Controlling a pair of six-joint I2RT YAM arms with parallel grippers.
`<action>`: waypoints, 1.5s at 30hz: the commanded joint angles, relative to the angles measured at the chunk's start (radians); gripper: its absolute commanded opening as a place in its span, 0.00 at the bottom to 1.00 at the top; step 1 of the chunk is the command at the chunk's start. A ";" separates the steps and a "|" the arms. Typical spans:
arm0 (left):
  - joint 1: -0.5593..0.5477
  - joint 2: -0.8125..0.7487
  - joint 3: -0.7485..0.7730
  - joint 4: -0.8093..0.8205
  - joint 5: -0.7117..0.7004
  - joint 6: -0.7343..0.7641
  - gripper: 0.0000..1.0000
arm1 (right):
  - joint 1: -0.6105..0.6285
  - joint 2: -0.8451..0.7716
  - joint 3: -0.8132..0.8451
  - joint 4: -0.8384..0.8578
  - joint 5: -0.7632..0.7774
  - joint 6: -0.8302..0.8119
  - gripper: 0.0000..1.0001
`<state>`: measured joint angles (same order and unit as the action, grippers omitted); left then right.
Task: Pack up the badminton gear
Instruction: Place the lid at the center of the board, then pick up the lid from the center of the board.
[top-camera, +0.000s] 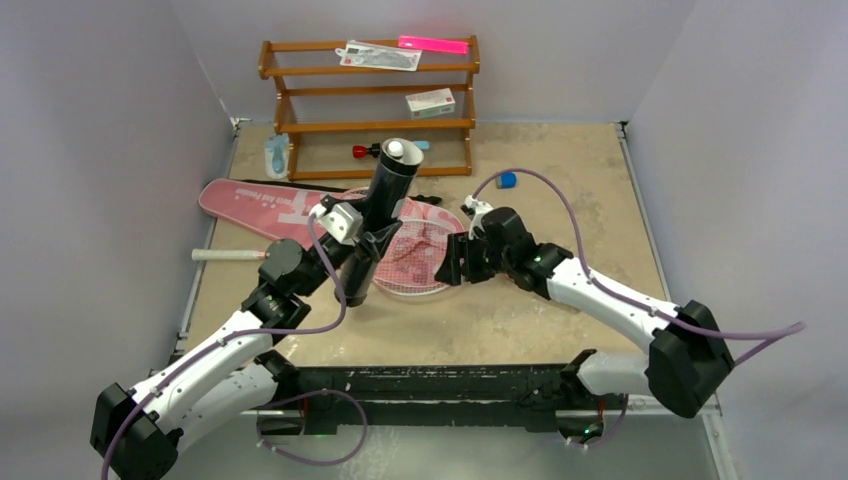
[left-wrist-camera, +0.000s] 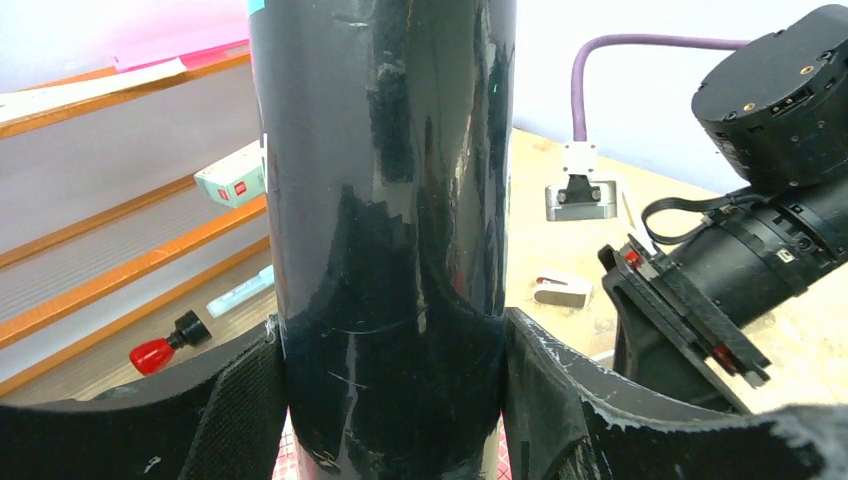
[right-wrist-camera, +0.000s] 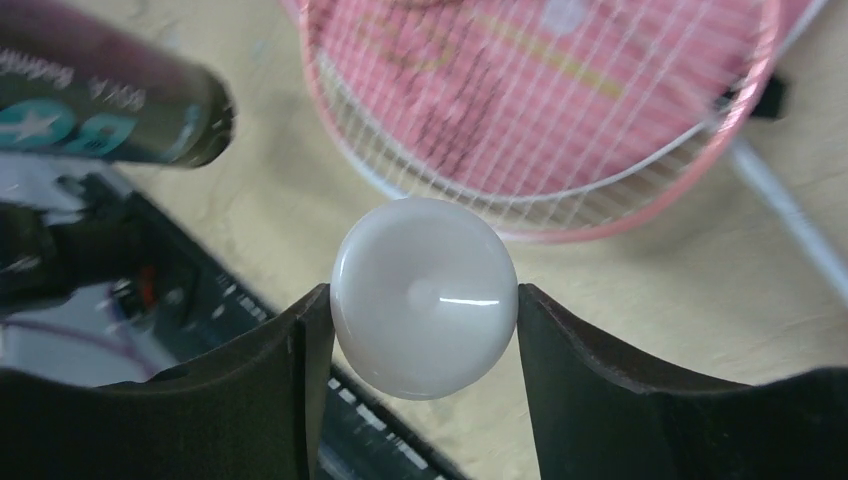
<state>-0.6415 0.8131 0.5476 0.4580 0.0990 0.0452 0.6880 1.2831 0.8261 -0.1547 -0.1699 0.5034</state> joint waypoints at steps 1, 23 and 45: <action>0.008 -0.015 0.055 0.056 0.013 -0.007 0.46 | 0.001 -0.019 -0.039 0.101 -0.228 0.104 0.64; 0.007 -0.026 0.052 0.054 0.010 -0.001 0.47 | -0.185 0.396 0.041 0.482 -0.591 0.376 0.98; 0.008 -0.041 0.052 0.051 -0.008 0.009 0.46 | 0.090 0.369 0.326 -0.111 0.284 -0.139 0.38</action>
<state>-0.6415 0.7841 0.5476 0.4465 0.0959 0.0463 0.7593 1.6184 1.0706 -0.2070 -0.0135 0.4061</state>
